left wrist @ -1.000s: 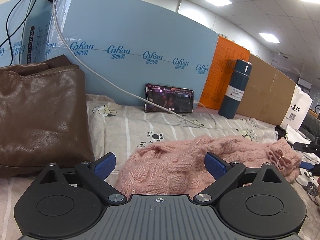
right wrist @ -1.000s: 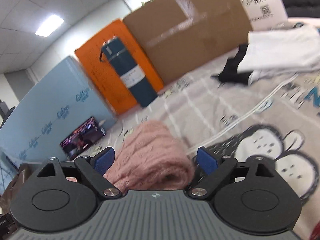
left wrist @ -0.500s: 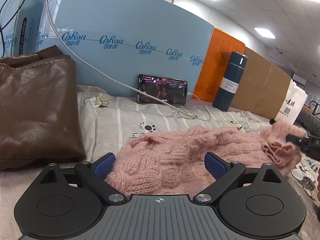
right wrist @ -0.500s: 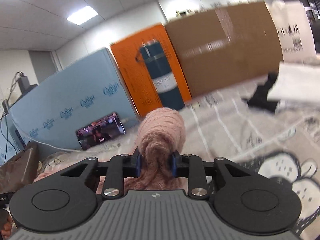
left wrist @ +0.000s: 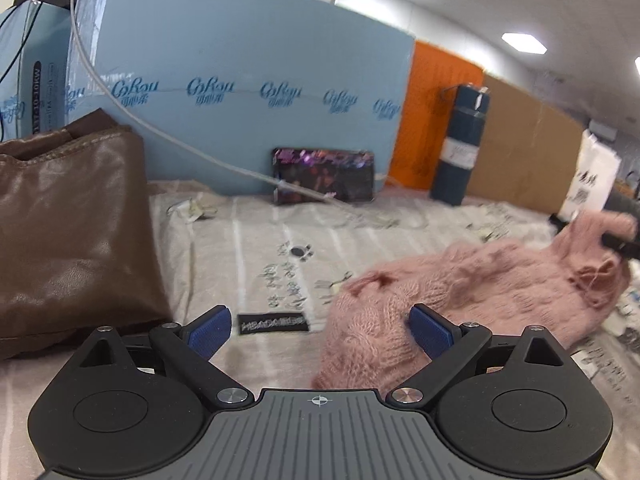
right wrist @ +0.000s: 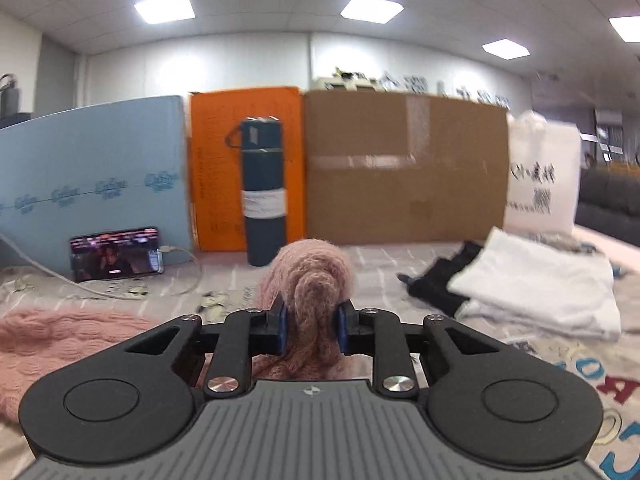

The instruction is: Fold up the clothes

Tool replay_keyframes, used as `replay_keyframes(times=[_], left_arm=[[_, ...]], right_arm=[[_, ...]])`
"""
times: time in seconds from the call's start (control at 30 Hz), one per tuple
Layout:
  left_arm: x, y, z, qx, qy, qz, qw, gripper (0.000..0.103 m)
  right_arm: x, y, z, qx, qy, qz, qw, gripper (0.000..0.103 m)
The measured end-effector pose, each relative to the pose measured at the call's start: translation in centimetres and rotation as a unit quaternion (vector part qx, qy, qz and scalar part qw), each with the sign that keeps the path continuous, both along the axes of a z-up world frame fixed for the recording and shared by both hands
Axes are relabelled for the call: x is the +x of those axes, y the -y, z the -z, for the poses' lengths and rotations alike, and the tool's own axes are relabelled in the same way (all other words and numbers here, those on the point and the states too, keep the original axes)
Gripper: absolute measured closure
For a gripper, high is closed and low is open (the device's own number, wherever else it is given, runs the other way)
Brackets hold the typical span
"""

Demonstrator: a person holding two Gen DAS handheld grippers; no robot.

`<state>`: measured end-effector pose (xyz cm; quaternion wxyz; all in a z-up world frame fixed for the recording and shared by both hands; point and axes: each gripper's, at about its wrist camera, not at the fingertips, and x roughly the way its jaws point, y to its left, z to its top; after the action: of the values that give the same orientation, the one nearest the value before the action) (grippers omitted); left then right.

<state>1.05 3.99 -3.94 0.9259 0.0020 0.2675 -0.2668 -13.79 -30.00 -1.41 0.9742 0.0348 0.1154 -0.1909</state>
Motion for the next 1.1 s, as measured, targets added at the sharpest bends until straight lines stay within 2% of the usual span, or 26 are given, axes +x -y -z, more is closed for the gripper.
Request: replay_keyframes(times=[0.1,0.17,0.23,0.37,0.47,0.63,0.7,0.77,0.83,0.87,0.93,1.0,1.1], left_arm=[[0.1,-0.2,0.1,-0.003,-0.004,0.001,1.0,0.005],[0.1,-0.4,0.0,-0.009,-0.002,0.002,1.0,0.005],[0.0,-0.7,-0.2,-0.021,0.001,0.003,0.9998,0.005],[-0.1,-1.6,-0.9,-0.062,0.007,0.009,0.998,0.005],[-0.2,-2.5,-1.4,-0.101,0.014,0.005,0.9948,0.005],[-0.1,-3.9,-2.0,-0.157,0.025,-0.002,0.9874,0.005],[-0.2,-4.2,-2.1,-0.171,0.029,-0.002,0.9849,0.005],[-0.1,-4.5,-2.2,-0.183,0.029,-0.002,0.9826,0.005],[-0.1,-4.6,-2.2,-0.192,0.027,0.001,0.9811,0.005],[-0.1,-4.6,-2.2,-0.195,0.025,0.003,0.9804,0.005],[0.0,-4.6,-2.1,-0.201,0.023,0.006,0.9794,0.005],[0.0,-4.7,-2.1,-0.204,0.022,0.007,0.9788,0.005],[0.0,-4.9,-2.1,-0.22,0.014,0.008,0.9754,0.005]], right_arm=[[-0.2,-2.2,-1.3,-0.003,0.039,-0.05,0.998,0.082],[0.1,-4.3,-2.0,-0.033,0.056,-0.074,0.995,0.082],[0.6,-6.9,-2.1,-0.084,0.057,-0.097,0.99,0.081],[1.8,-12.4,-1.1,-0.185,0.051,-0.14,0.971,0.081],[2.1,-15.9,-0.6,-0.219,0.057,-0.19,0.955,0.081],[2.4,-19.7,-0.3,-0.193,0.045,-0.296,0.934,0.081],[2.8,-20.4,0.0,-0.166,0.024,-0.33,0.929,0.079],[3.4,-20.5,0.4,-0.13,0.004,-0.355,0.926,0.074],[4.2,-20.6,0.8,-0.105,-0.017,-0.371,0.922,0.055],[4.6,-20.7,1.1,-0.097,-0.029,-0.375,0.921,0.052],[5.3,-20.7,1.3,-0.08,-0.044,-0.384,0.919,0.038],[5.1,-20.2,1.0,-0.055,-0.034,-0.399,0.915,0.026],[3.9,-18.6,-0.2,-0.003,-0.012,-0.426,0.905,0.019]])
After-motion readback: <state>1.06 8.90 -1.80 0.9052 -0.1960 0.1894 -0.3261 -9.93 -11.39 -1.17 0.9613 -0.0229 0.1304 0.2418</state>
